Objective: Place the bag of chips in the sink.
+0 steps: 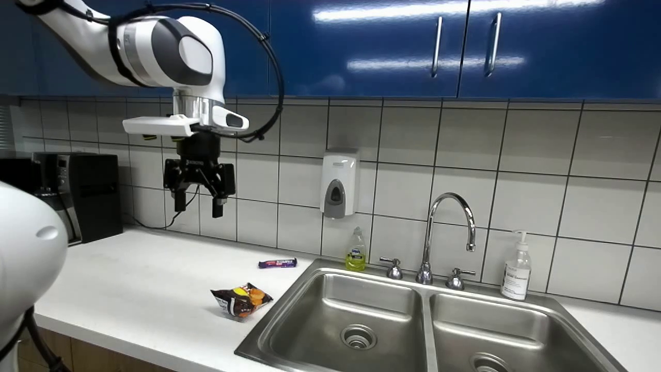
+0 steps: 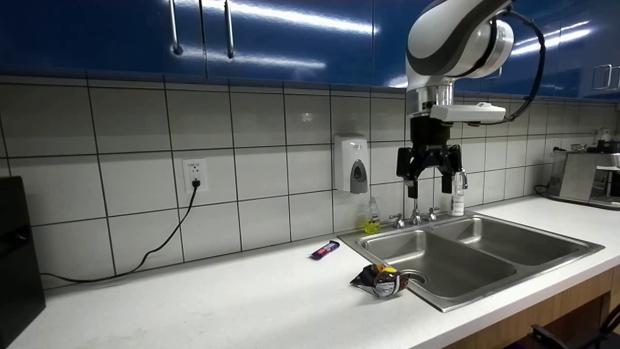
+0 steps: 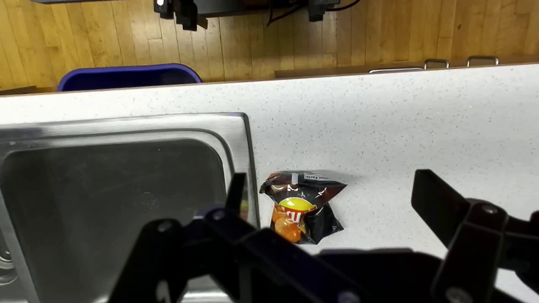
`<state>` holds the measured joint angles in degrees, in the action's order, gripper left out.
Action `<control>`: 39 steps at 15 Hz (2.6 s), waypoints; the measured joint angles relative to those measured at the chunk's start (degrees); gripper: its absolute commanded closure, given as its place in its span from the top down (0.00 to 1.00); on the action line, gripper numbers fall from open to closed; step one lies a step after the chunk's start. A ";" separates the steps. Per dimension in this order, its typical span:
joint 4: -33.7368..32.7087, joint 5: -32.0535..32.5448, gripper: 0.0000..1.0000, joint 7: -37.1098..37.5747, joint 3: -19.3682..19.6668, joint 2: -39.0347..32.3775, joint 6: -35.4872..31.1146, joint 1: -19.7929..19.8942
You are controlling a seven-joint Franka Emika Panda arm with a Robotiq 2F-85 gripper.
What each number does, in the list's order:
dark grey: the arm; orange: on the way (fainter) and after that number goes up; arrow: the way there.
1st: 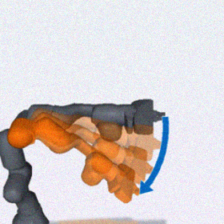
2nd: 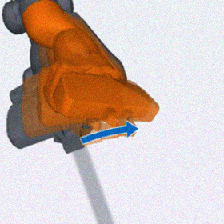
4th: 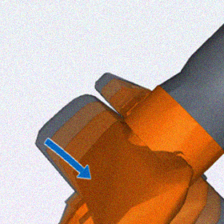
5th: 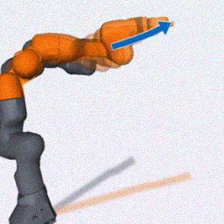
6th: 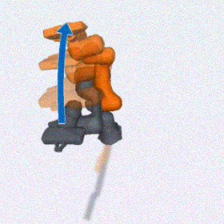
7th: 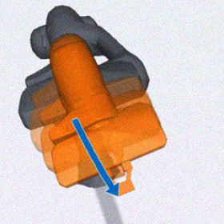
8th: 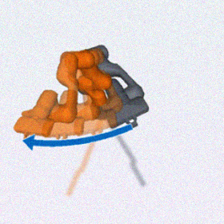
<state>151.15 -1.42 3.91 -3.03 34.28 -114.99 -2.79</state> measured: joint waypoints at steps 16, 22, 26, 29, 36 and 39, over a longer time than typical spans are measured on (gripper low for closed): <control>6.09 0.08 1.00 -0.86 -0.54 -16.79 -25.39 -1.91; 0.47 0.83 1.00 -1.51 -0.63 -27.37 -30.28 -1.91; -5.06 2.64 1.00 -1.58 -0.57 -33.92 -30.83 -1.85; -9.15 4.08 1.00 -1.60 -0.08 -38.21 -30.82 -1.78; -17.06 5.54 1.00 -1.66 1.88 -47.33 -30.27 -1.54; -19.75 5.54 1.00 -1.67 2.53 -50.64 -30.16 -1.52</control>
<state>131.40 4.12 2.24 -0.50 -16.35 -145.15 -4.31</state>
